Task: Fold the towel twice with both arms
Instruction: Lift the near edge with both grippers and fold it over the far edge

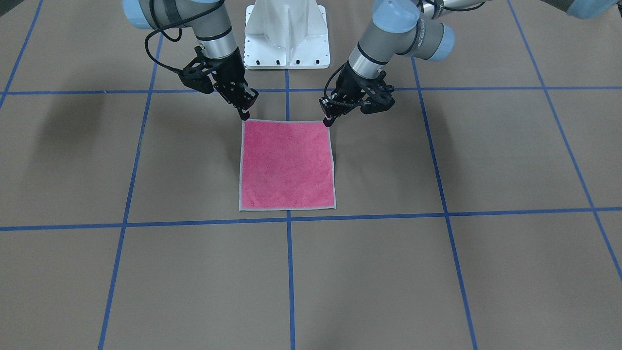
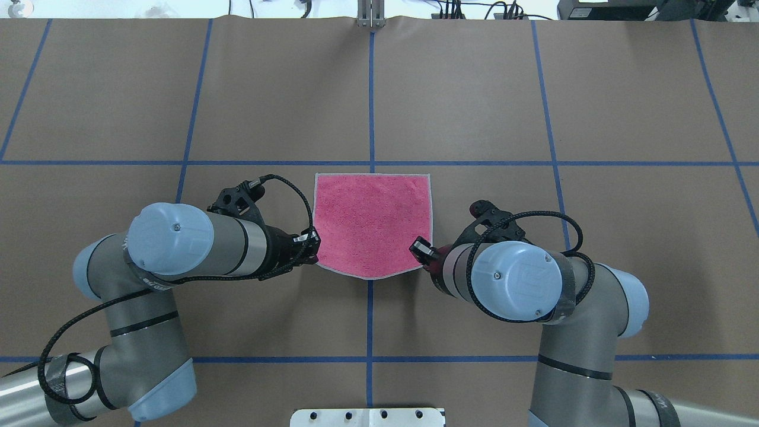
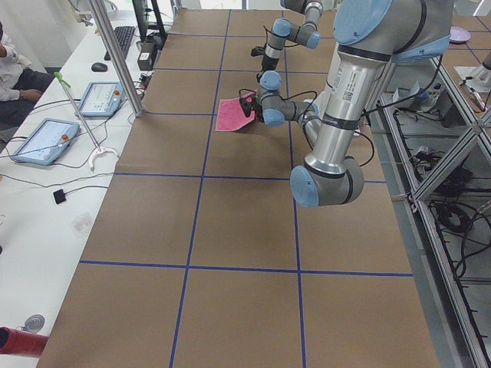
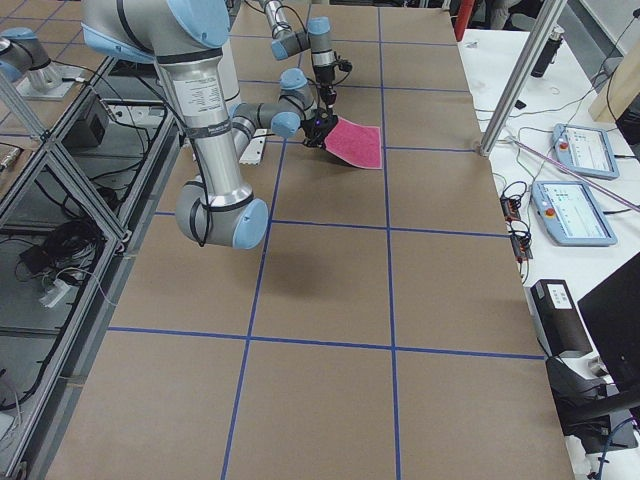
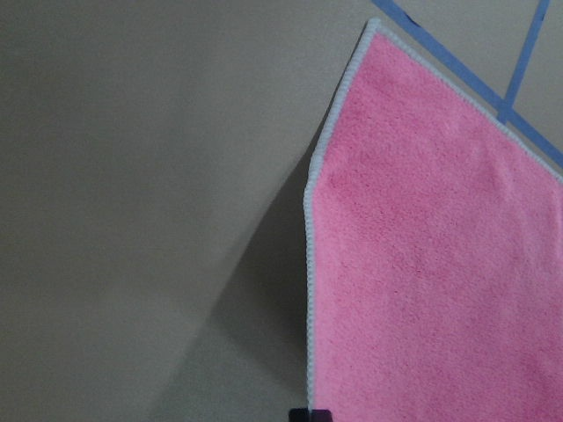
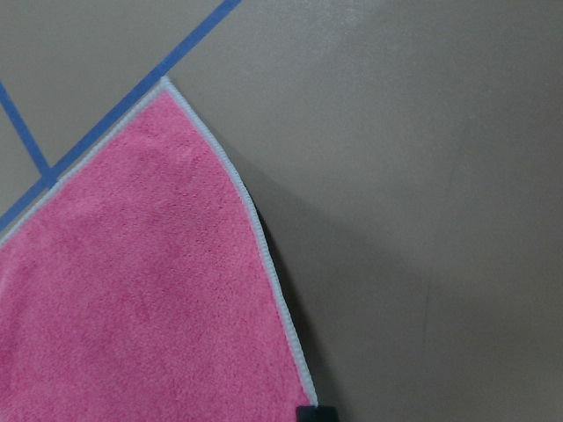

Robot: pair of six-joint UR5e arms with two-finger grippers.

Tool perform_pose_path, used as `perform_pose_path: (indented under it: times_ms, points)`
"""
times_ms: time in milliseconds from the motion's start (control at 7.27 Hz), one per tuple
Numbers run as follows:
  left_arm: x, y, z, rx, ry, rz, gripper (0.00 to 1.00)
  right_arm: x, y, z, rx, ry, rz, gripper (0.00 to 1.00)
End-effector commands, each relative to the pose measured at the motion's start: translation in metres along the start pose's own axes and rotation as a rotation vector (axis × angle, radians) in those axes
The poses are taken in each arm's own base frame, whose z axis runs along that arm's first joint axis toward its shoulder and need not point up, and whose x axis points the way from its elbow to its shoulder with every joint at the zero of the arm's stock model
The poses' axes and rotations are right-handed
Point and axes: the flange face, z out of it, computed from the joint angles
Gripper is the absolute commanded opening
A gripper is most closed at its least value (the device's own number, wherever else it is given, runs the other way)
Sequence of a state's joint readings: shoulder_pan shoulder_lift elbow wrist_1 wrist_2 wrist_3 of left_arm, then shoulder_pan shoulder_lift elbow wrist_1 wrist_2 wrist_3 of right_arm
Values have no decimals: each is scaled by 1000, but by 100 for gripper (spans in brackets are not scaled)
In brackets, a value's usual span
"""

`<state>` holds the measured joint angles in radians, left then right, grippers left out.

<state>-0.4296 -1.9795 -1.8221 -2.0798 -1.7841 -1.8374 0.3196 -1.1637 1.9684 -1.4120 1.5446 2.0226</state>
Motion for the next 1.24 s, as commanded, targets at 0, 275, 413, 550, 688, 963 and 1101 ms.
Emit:
perform_pose_path:
  times_ms: [0,275,413,550,688,963,1101]
  points:
    - [-4,-4,7,8,-36,-7,0,1,-4,15,25,24,-24,0]
    - [0,-17,12,32,-43,26,0,-14,-24,26,61,24,-35,0]
    - [12,-25,17,44,-38,20,0,-20,-35,26,76,20,-35,0]
    - [23,-31,22,53,-35,15,0,-23,-44,30,90,26,-45,0]
    - [38,-38,24,65,-26,10,0,-25,-53,33,105,31,-47,0]
    - [52,-55,21,87,-14,0,0,-26,-59,33,112,30,-49,0]
    - [52,-62,20,96,-14,2,0,-27,-62,32,116,29,-47,0]
